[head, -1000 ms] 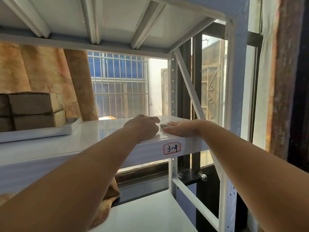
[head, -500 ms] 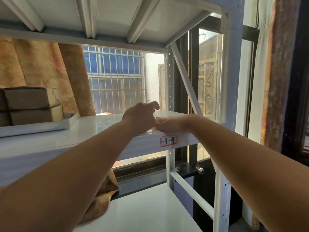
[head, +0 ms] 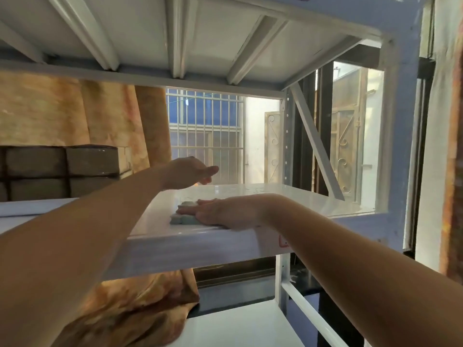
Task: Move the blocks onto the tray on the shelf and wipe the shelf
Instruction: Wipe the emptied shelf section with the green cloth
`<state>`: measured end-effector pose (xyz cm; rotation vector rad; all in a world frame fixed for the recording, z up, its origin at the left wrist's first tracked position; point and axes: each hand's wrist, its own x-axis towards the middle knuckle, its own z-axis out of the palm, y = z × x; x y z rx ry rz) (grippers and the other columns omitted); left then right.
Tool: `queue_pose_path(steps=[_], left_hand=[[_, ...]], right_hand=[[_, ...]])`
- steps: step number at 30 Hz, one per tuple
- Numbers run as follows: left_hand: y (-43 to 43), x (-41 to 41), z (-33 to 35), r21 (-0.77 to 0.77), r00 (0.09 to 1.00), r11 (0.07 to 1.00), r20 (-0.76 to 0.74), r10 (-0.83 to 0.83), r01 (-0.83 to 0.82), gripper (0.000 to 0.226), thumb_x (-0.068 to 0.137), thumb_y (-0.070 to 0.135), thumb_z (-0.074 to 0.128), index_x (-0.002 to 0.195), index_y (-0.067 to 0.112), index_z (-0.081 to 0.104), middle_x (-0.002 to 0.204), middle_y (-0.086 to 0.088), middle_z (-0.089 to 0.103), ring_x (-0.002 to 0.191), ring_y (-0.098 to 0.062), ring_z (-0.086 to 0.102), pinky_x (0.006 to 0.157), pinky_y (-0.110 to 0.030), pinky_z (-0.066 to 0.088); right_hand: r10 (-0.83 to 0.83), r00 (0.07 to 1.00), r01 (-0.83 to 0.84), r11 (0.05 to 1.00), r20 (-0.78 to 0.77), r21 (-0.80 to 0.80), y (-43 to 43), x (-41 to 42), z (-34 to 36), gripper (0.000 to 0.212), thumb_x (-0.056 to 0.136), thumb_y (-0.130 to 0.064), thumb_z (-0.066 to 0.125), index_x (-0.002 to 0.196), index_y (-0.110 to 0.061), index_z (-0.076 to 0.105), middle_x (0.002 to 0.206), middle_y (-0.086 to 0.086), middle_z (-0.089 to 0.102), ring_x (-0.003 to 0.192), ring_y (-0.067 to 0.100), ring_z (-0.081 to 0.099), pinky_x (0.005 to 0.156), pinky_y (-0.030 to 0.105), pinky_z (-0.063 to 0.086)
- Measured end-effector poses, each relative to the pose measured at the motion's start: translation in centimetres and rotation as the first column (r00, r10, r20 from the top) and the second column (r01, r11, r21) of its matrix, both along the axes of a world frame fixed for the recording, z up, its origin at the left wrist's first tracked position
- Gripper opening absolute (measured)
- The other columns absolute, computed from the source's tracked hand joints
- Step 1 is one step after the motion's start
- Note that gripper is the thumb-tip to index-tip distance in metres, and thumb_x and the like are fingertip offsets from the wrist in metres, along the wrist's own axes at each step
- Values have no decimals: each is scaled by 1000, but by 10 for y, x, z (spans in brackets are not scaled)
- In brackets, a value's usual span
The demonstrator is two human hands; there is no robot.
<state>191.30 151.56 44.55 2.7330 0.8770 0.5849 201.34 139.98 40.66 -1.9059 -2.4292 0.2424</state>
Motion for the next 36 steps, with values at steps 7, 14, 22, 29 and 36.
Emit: queue_pose_path(steps=[7,14,22,29,36], left_hand=[[39,-19,-9,134,969,967,150,197,-217,30,94,17,41,117,15,60,111,-4,60,101,-21,56,89,-29,44],[47,-18,-15,181,951,938,147,272,-296,35,87,20,41,118,21,57,123,-9,61,107,-27,56,88,-35,48],[50,-18,-16,228,938,920,217,272,-319,32,87,18,41,114,19,58,116,-8,64,96,-25,58,88,-38,51],[42,-20,-14,231,911,910,316,265,-345,25,89,14,45,109,14,60,106,-6,67,94,-23,60,79,-31,49],[40,-17,-17,220,921,921,296,252,-322,24,87,18,47,106,18,60,102,-5,67,94,-24,61,86,-39,54]], right_hand=[[-144,987,130,977,-75,-168,50,-11,15,58,98,-53,31,151,-42,10,162,-7,6,148,20,9,117,39,10],[-365,915,357,931,-172,-74,80,7,37,75,88,-45,60,151,-24,26,152,5,36,137,28,39,113,41,32],[-404,886,451,866,-229,215,76,31,57,37,84,-14,69,120,-7,66,122,9,62,108,26,61,94,32,51],[-452,878,464,719,-159,517,70,50,56,27,93,-16,55,116,-13,69,114,5,67,107,25,62,97,36,50],[-587,802,589,743,-114,319,57,61,30,32,94,-22,53,123,-12,63,122,11,64,93,22,59,84,29,47]])
